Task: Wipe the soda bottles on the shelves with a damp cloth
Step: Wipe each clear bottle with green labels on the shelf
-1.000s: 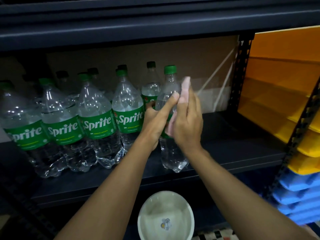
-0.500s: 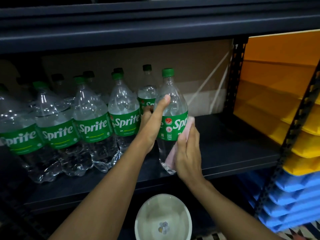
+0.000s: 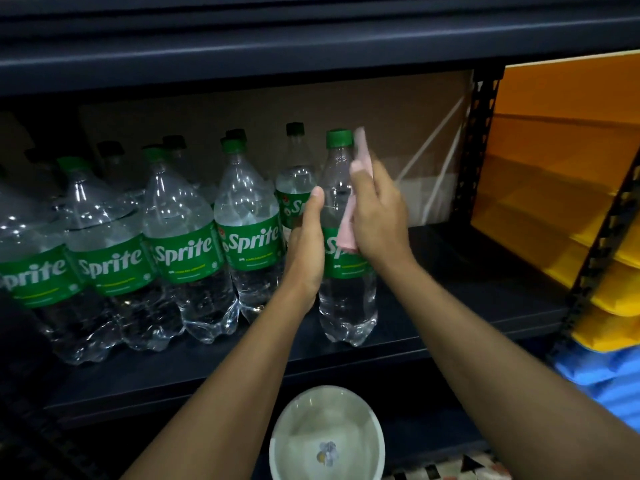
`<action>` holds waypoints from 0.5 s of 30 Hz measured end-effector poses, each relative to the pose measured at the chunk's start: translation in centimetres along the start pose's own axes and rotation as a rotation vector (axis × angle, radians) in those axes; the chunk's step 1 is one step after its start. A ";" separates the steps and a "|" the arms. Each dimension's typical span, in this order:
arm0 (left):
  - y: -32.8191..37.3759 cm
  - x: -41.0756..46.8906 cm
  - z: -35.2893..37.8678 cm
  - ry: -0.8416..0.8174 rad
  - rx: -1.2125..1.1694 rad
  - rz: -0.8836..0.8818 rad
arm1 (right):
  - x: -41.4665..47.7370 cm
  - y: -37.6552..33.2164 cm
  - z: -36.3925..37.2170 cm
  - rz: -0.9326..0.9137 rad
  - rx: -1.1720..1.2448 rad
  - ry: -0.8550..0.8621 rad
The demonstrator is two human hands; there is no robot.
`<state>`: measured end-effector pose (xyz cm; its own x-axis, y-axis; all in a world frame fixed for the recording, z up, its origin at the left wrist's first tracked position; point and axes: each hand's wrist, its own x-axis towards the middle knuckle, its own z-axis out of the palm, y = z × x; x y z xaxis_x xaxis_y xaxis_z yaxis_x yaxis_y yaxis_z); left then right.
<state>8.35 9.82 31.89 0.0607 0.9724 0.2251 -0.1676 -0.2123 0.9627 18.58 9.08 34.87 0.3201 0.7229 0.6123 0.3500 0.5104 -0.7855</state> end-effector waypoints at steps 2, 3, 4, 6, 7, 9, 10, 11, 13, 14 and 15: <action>-0.2 0.0 0.3 0.016 -0.015 0.024 | -2.3 2.1 0.5 -0.059 0.020 0.076; -0.3 0.0 0.3 -0.006 -0.022 0.042 | -3.7 3.1 0.6 -0.066 0.032 0.107; -0.5 -0.1 0.2 -0.035 -0.027 0.051 | -5.1 4.3 0.7 -0.047 0.044 0.128; -0.8 0.0 -0.1 -0.040 -0.013 0.048 | -7.9 6.5 1.0 0.040 0.061 0.134; -1.1 0.1 -0.3 -0.027 0.014 0.050 | -9.0 7.6 1.2 0.098 0.071 0.126; -1.5 0.0 -0.5 -0.008 0.097 0.090 | -10.5 8.9 1.2 0.195 0.082 0.090; -1.9 -0.2 -0.6 -0.005 0.151 0.115 | -11.0 9.3 1.0 0.217 0.075 0.068; -2.5 -0.5 -0.6 -0.011 0.194 0.134 | -11.4 9.6 0.8 0.232 0.072 0.048; -4.7 -0.9 -0.8 -0.035 0.223 0.132 | -11.7 9.8 0.4 0.270 0.076 0.017; -5.8 -1.2 -0.9 -0.031 0.237 0.128 | -11.6 9.8 0.4 0.296 0.080 0.011; -6.8 -1.4 -0.9 -0.013 0.261 0.125 | -11.5 9.7 0.1 0.326 0.088 0.009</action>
<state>8.51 9.99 24.92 0.0680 0.9364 0.3444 0.0842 -0.3493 0.9332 18.20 5.78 20.19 0.4108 0.8506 0.3281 0.1503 0.2918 -0.9446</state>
